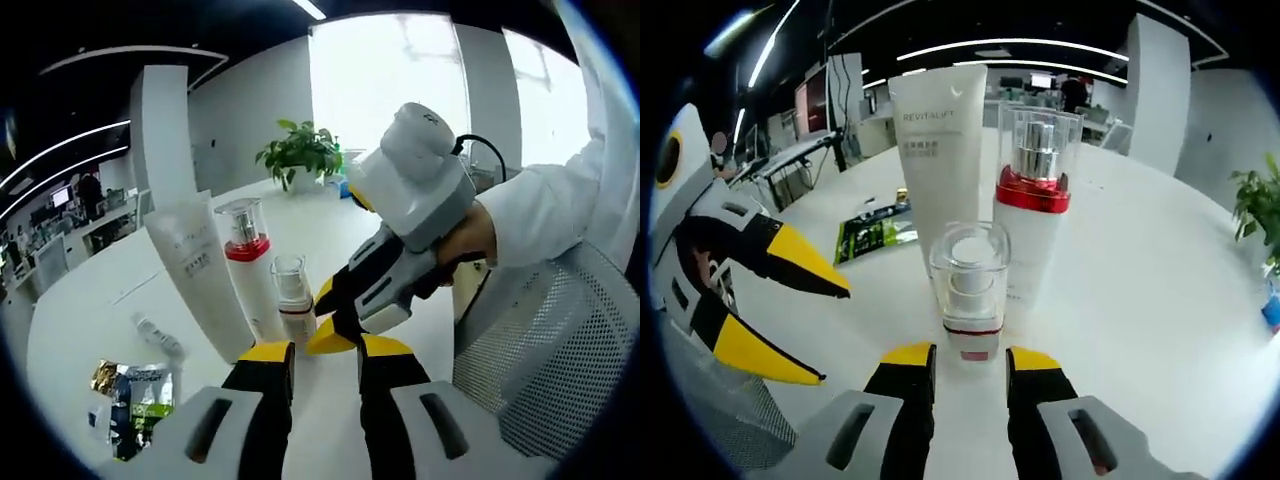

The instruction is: Arrange the skincare products in the storage area until every visible bottle or jar stands upright without overlapping.

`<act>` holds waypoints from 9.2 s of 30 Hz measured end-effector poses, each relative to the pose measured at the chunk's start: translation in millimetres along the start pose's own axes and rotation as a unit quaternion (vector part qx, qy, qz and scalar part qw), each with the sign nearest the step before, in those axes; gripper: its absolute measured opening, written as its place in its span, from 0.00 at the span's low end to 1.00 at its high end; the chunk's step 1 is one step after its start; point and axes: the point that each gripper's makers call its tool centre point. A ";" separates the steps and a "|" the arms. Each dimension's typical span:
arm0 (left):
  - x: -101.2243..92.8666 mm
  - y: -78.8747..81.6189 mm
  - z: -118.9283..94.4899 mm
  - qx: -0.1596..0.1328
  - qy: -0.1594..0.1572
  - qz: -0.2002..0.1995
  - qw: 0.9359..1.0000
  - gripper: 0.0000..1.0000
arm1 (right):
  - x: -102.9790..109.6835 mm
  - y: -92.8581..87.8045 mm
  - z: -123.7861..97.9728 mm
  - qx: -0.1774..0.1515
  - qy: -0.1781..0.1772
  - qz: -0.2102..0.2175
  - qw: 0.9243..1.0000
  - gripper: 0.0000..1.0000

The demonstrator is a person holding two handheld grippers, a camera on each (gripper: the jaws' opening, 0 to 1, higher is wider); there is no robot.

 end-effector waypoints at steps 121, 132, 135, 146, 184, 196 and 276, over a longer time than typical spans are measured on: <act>15.6 -52.3 75.4 0.082 -0.049 -0.065 0.993 0.24 | -0.4 -10.1 18.3 0.021 0.125 -0.162 0.979 0.00; 27.5 -78.4 54.9 0.118 -0.021 -0.071 0.990 0.24 | -36.1 -15.5 21.9 0.033 0.078 -0.151 0.985 0.02; 38.0 -84.8 49.5 0.122 -0.003 -0.080 0.989 0.22 | -45.2 -15.9 23.6 0.037 0.071 -0.147 0.986 0.01; 74.2 -91.6 51.6 0.126 0.033 -0.081 0.988 0.20 | -50.3 -10.3 33.3 0.025 0.087 -0.144 0.985 0.01; 80.0 -88.2 64.2 0.139 -0.041 0.026 0.989 0.10 | -36.1 0.5 48.5 0.005 0.124 -0.172 0.977 0.01; 75.2 -85.4 71.5 0.143 -0.066 0.056 0.986 0.02 | -33.0 1.5 50.6 0.006 0.117 -0.164 0.979 0.00; 43.0 -71.6 44.7 0.129 -0.050 -0.035 0.990 0.23 | -15.5 -10.9 14.9 0.022 0.111 -0.173 0.978 0.12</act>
Point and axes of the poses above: the point that each gripper's makers call its tool centre point, and the gripper's own axes: z roughly forward along the fingers, x roughly to its left, y roughly out of its top, and after that the axes turned 8 degrees about z, right-handed
